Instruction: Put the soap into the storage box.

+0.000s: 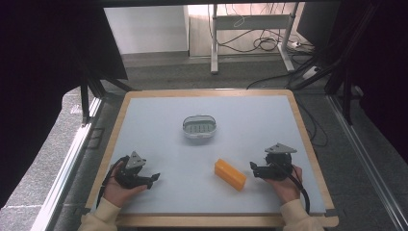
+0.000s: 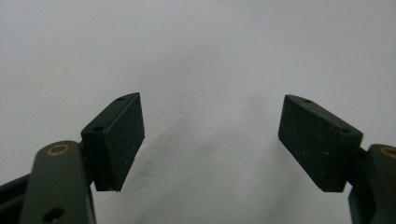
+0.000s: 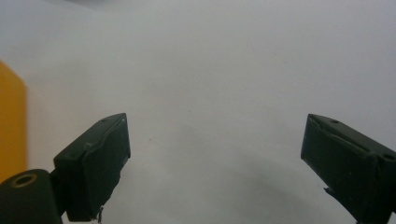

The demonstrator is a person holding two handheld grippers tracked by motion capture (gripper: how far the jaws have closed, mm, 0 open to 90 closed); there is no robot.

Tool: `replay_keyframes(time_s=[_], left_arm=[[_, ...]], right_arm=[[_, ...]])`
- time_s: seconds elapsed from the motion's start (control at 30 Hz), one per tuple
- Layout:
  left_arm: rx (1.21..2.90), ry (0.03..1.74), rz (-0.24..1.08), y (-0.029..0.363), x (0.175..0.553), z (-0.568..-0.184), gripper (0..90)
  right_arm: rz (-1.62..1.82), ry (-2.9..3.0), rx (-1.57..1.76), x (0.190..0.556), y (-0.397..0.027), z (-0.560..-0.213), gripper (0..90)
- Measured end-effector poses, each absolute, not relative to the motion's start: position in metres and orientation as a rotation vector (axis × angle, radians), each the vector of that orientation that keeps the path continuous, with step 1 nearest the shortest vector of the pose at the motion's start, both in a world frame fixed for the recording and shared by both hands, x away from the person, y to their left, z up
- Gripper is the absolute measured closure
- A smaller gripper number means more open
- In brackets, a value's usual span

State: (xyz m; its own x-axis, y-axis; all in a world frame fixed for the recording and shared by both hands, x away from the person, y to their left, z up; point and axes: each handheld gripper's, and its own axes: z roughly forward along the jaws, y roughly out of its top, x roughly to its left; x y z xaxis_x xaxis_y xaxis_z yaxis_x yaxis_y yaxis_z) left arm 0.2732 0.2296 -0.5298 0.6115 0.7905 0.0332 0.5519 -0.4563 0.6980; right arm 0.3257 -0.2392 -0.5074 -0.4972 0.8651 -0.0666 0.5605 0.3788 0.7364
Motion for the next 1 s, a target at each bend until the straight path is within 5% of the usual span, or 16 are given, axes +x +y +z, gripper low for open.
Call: replay_keyframes(time_s=[1.0], left_arm=[[2.202, 1.031, 0.452, 0.2247, 0.2729, -0.5306, 22.4]], right_arm=[[0.930, 2.204, 1.269, 0.3192, -0.2430, -0.4970, 15.4]])
